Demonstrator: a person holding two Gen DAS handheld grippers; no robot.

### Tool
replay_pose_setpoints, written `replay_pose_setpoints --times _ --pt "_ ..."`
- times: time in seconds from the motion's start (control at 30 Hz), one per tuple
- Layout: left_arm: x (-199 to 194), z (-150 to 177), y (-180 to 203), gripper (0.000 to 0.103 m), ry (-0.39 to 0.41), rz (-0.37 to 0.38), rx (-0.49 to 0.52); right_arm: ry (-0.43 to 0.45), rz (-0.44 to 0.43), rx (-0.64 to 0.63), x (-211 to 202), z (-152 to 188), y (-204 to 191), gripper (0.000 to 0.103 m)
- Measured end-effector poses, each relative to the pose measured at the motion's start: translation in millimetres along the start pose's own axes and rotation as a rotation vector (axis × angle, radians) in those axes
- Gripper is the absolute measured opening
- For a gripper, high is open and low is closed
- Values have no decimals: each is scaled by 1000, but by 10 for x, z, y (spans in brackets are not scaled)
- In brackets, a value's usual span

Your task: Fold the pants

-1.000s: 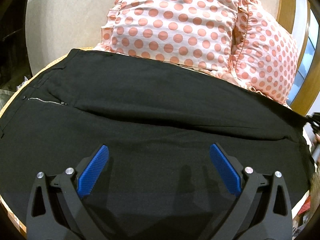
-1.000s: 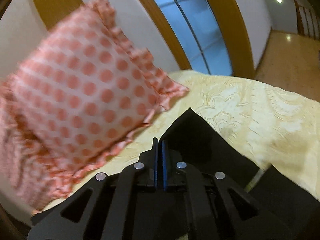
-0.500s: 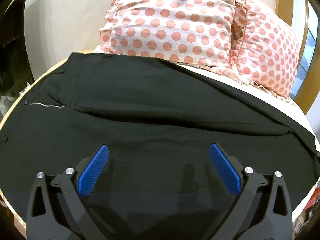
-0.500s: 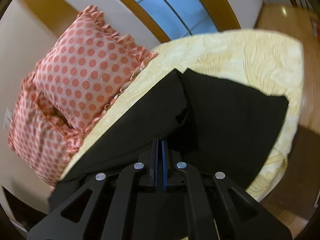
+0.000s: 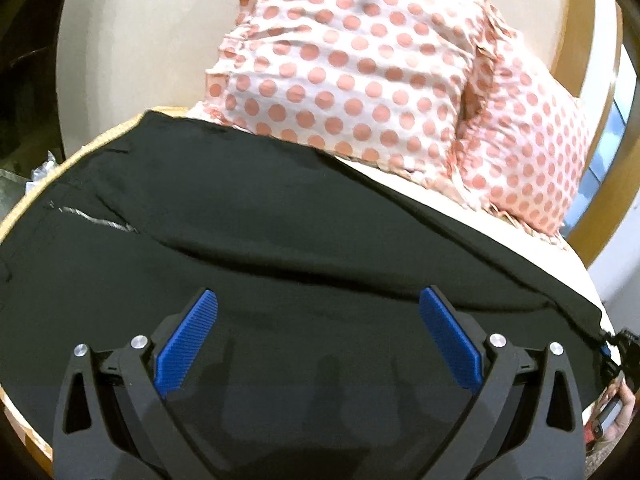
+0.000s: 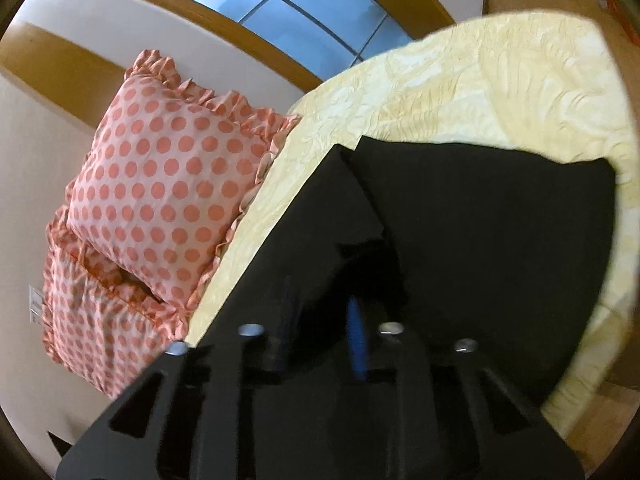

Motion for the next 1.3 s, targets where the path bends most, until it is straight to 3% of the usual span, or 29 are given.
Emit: replay_pose_setpoints --times 0.13,0.27,0.53,0.67,0.83,0.87,0.9,0.97,1.1,1.2,1.3 --pt "-34 -257 -37 101 20 -30 21 27 -122 4 -113 -122 16 3" --pt "106 -500 -59 101 -21 -53 43 47 -154 -8 -303 -179 97 3" --pt "940 -1003 -155 100 -191 -90 -49 51 -217 2 -538 -139 169 3" --pt "1449 -1155 -281 89 -280 -130 -118 49 -218 -12 -559 -148 169 3" --pt "1882 -1311 -537 71 -329 -187 -244 37 -203 -26 -529 -149 171 3" --pt "1925 -1329 -609 59 -331 -198 -275 34 -200 -29 -520 -151 177 3" --pt "1939 -1332 -662 39 -333 -206 -297 31 -196 -32 -508 -157 182 3" --pt "1895 -1323 -805 16 -327 -207 -363 25 -191 -39 -466 -191 178 3" --pt "1452 -1266 -905 11 -258 -153 -397 28 -174 -65 -392 -307 114 3" --pt "690 -1163 -810 11 -131 -136 -320 57 -181 -82 -445 -418 56 3" --pt "-72 -913 -713 11 -29 -107 -308 89 -181 -91 -543 -509 40 3"
Point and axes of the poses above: each gripper's, at about its wrist camera, not at the fingertips, and x roughly the way its jaws point, y to its right, z to its underside, the point moved 5 cm from there along x, roughly the way its jaws point, and after that the axes turned 2 degrees about z, right-handed, at the moved point
